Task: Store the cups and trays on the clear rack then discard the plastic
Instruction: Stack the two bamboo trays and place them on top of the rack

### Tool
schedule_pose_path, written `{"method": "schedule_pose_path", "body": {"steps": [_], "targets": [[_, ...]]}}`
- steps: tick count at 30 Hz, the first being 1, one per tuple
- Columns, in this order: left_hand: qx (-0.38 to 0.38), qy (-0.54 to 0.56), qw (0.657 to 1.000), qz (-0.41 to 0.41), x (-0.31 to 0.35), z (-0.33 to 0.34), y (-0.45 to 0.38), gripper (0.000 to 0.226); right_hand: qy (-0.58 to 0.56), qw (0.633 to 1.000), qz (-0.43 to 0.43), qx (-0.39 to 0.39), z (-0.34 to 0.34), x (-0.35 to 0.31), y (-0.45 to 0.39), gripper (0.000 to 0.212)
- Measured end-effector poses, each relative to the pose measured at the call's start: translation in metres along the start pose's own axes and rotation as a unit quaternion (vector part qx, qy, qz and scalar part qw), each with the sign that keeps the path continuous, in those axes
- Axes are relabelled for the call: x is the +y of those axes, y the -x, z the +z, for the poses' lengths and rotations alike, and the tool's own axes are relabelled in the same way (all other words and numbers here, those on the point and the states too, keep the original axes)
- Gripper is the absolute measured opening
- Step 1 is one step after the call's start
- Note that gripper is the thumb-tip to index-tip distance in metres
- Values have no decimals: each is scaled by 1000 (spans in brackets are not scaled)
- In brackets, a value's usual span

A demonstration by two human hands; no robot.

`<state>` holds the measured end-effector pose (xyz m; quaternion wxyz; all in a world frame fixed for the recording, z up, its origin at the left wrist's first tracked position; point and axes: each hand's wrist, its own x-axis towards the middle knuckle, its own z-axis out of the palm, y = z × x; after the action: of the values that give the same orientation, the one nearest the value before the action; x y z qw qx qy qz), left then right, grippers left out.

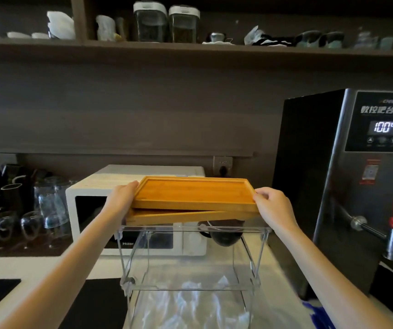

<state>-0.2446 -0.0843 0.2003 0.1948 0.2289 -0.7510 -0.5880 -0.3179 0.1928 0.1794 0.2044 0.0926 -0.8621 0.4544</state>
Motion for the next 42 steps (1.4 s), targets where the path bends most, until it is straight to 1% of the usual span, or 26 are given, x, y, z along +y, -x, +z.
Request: {"method": "schedule_pose_path", "body": {"steps": [2, 6, 12, 16, 21, 23, 24, 27, 28, 30, 32, 33, 37, 42], "targets": [[-10, 9, 1000, -2, 2, 0, -4, 40, 19, 1000, -15, 0, 1, 1, -2, 28], [-34, 14, 999, -30, 1, 0, -13, 50, 43, 999, -20, -5, 5, 3, -4, 26], [-30, -15, 999, -25, -1, 6, -21, 51, 64, 998, -7, -19, 8, 3, 0, 27], [-44, -79, 996, -2, -1, 6, -24, 58, 64, 997, -7, -34, 5, 2, 0, 29], [-56, -190, 980, 11, 4, 1, -22, 56, 71, 990, -12, -122, -7, -3, -7, 28], [-55, -232, 970, 41, 6, -3, -16, 53, 78, 987, -20, -137, -10, -5, -7, 31], [-51, -256, 963, 69, 7, -5, -12, 52, 84, 987, -33, -131, -11, -5, -6, 33], [-43, -327, 925, 188, 2, -17, 3, 54, 101, 987, -98, -77, -15, -2, 1, 40], [-51, -336, 912, 229, -1, -21, 7, 54, 96, 985, -122, -74, -16, -1, 4, 41], [-76, -345, 890, 287, -9, -27, 13, 53, 78, 978, -160, -104, -17, 1, 10, 42], [-84, -353, 881, 304, -17, -29, 14, 54, 82, 971, -175, -140, -16, 2, 15, 43], [-82, -353, 882, 301, -21, -30, 14, 54, 95, 969, -180, -143, -15, 4, 17, 43], [-72, -331, 901, 271, -29, -32, 17, 51, 118, 968, -185, -119, -12, 5, 17, 36], [-49, -326, 899, 289, -32, -36, 21, 49, 105, 969, -187, -120, -14, 6, 10, 32]]}}
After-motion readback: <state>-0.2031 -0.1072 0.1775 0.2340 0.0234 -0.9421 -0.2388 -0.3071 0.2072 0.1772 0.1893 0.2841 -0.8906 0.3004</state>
